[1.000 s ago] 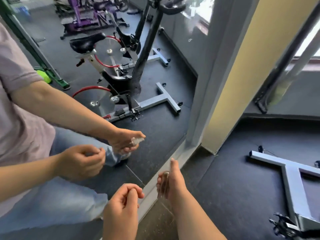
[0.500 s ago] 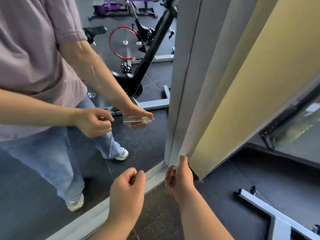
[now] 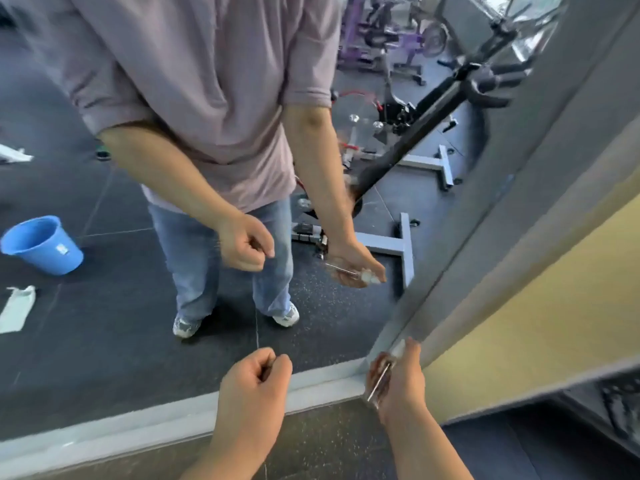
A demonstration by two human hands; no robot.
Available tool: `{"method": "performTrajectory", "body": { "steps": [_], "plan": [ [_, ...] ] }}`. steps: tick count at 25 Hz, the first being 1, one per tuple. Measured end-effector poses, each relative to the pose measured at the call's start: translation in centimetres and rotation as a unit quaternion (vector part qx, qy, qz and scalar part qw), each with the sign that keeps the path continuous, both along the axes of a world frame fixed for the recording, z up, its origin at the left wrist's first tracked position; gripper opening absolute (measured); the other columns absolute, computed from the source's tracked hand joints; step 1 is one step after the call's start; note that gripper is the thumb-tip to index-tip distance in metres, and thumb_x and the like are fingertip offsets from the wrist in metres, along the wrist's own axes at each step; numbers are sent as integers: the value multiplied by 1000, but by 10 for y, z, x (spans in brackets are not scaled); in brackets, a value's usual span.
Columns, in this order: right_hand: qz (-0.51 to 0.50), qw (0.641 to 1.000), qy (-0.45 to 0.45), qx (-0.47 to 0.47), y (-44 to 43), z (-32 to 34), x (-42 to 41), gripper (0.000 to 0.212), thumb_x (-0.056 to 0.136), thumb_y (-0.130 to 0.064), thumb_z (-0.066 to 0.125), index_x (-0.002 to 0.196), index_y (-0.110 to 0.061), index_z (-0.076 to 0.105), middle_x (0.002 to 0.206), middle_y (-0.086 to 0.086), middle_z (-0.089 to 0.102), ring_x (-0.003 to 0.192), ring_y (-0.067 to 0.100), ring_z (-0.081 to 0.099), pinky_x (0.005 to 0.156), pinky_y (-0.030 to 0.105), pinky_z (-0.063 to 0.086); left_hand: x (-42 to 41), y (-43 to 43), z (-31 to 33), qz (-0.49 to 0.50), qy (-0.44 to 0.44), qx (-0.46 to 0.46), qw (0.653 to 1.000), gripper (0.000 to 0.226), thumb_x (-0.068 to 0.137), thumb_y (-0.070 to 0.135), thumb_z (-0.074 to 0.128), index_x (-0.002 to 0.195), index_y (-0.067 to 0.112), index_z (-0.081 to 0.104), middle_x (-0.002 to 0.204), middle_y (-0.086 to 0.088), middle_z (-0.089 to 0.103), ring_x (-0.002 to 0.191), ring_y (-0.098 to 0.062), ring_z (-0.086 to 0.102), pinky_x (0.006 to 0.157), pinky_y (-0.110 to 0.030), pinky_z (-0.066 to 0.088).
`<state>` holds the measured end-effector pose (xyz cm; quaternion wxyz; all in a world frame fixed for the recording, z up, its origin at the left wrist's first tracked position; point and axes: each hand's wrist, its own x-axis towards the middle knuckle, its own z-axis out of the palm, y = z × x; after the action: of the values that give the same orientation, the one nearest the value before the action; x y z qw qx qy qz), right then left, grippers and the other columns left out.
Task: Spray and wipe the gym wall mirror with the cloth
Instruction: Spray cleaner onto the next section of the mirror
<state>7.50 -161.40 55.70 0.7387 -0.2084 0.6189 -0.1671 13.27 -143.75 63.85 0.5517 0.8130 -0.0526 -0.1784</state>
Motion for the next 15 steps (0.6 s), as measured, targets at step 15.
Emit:
{"method": "performTrajectory", "body": {
  "steps": [15],
  "plan": [
    [654,756,21,-23,547,-64,158,30,91,-20,66,68,-2,57,54,10,60,51,19,58,45,21,42,75,522,-7,230,39,82,969,44,87,20,60,50,23,38,45,6,37,45,-6,32,51,-21,29]
  ]
}}
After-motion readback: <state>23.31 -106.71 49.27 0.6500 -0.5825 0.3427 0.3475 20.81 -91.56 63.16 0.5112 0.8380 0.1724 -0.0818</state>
